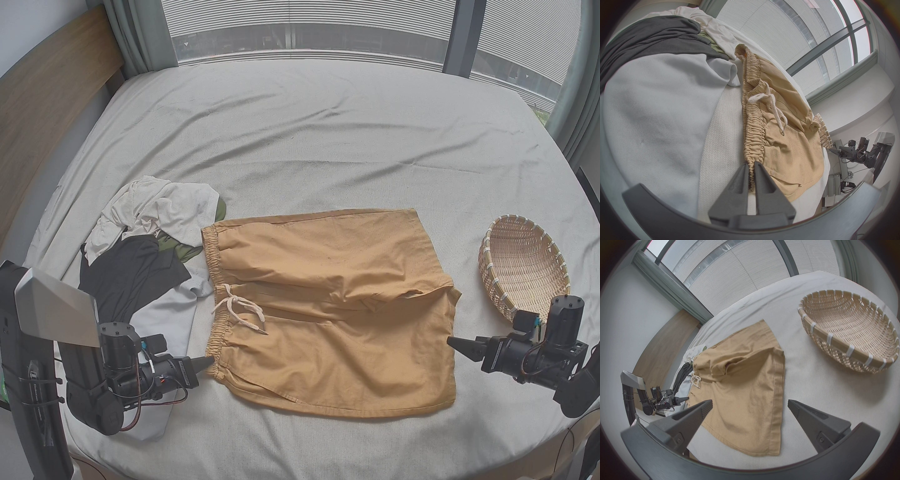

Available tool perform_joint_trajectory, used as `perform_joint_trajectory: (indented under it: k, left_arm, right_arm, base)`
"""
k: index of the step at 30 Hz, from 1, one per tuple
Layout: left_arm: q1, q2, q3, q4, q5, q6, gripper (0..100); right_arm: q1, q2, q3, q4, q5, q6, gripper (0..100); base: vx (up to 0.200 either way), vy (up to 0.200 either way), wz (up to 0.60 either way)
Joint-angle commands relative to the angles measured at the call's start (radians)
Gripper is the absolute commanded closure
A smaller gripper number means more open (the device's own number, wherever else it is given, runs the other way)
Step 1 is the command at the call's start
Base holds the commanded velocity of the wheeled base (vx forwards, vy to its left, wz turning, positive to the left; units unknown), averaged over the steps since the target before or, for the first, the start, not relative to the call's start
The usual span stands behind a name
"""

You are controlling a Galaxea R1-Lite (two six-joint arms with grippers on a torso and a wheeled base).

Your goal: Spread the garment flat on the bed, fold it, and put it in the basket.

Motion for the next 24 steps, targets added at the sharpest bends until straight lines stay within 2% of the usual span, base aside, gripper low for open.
perform_joint_trajectory:
  k: [1, 2, 3, 11, 20, 21, 24]
  left_arm:
    - [0.002, 0.001, 0.0, -0.001, 0.0, -0.001, 100]
    - [0.001, -0.001, 0.007, -0.001, -0.002, -0.001, 100]
    - [0.001, -0.001, 0.01, -0.001, -0.002, 0.001, 0]
    - [-0.01, -0.017, 0.079, 0.001, -0.006, -0.002, 0]
    - [-0.015, -0.01, 0.08, 0.001, -0.002, -0.002, 0]
    - [-0.015, -0.008, 0.08, 0.001, -0.003, -0.002, 100]
    - [-0.015, -0.002, 0.066, 0.001, 0.0, -0.002, 100]
  right_arm:
    - [0.004, 0.045, 0.014, -0.008, 0.002, 0.0, 0]
    - [0.004, 0.045, 0.014, -0.016, 0.002, 0.0, 0]
    - [0.002, 0.045, 0.014, -0.02, 0.002, 0.0, 0]
    - [0.004, 0.055, 0.016, -0.04, 0.002, 0.0, 0]
    - [0.005, 0.057, 0.016, -0.04, 0.002, 0.002, 0]
    - [0.005, 0.057, 0.016, -0.04, 0.002, 0.0, 0]
    - [0.007, 0.057, 0.017, -0.04, 0.002, 0.0, 0]
  base:
    - [0.0, 0.0, 0.0]
    - [0.0, 0.0, 0.0]
    - [0.0, 0.0, 0.0]
    - [0.0, 0.0, 0.0]
    - [0.0, 0.0, 0.0]
    - [0.0, 0.0, 0.0]
    - [0.0, 0.0, 0.0]
